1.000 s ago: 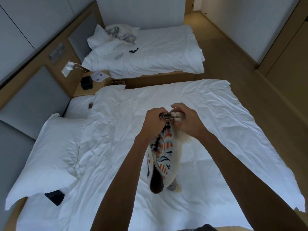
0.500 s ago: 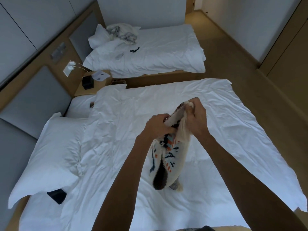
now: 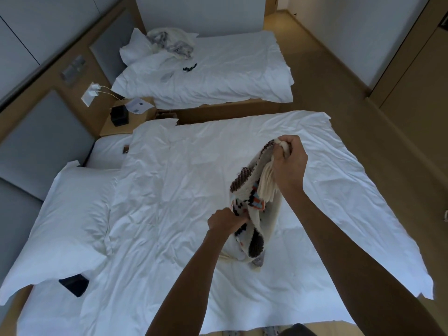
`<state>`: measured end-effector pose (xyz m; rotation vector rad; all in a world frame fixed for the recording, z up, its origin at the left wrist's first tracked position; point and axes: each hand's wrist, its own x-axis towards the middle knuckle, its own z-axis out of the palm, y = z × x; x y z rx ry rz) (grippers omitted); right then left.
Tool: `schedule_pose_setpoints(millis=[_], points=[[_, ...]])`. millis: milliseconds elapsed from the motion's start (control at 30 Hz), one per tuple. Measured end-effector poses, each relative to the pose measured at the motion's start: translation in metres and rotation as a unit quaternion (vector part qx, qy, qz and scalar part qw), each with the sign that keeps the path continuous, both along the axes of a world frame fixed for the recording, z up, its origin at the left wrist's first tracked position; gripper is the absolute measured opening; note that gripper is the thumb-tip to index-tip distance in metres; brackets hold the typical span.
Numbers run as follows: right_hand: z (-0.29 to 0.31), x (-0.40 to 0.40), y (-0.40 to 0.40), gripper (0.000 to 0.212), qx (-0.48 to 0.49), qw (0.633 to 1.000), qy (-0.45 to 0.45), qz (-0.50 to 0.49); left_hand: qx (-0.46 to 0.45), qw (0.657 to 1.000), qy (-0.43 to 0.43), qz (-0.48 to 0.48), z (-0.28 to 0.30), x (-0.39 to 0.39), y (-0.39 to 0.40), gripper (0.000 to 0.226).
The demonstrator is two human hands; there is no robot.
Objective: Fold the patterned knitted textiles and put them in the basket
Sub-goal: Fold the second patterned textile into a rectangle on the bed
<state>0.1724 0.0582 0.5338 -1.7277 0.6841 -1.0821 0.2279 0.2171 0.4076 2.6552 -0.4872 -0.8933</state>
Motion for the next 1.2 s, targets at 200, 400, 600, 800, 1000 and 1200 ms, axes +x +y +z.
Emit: schedule_pose_setpoints(millis=[200, 400, 600, 800, 1000, 1200], points=[[-0.005, -0.005, 0.001, 0.011, 0.013, 1.000, -0.003, -0.027, -0.015, 0.959, 0.283, 0.004, -0.012, -0.002, -0.005, 0.114], [-0.014, -0.008, 0.002, 0.014, 0.020, 0.998, -0.009, -0.063, -0.022, 0.983, 0.163, 0.085, -0.059, -0.014, 0.004, 0.095], [-0.029, -0.013, -0.012, 0.031, 0.000, 0.996, 0.046, -0.070, -0.093, 0.963, 0.070, 0.245, -0.053, 0.015, 0.028, 0.037], [-0.040, -0.027, -0.041, 0.040, -0.032, 0.985, 0.136, -0.099, -0.394, 0.769, 0.074, 0.498, 0.030, 0.092, 0.039, 0.032], [-0.006, -0.019, -0.062, 0.049, -0.098, 0.978, 0.150, -0.106, -0.637, 0.592, -0.047, 0.491, 0.138, 0.108, 0.038, 0.031], [0.048, -0.006, -0.074, 0.035, -0.092, 0.990, 0.044, -0.095, -0.719, 0.545, -0.152, 0.402, 0.207, 0.144, 0.056, 0.034]])
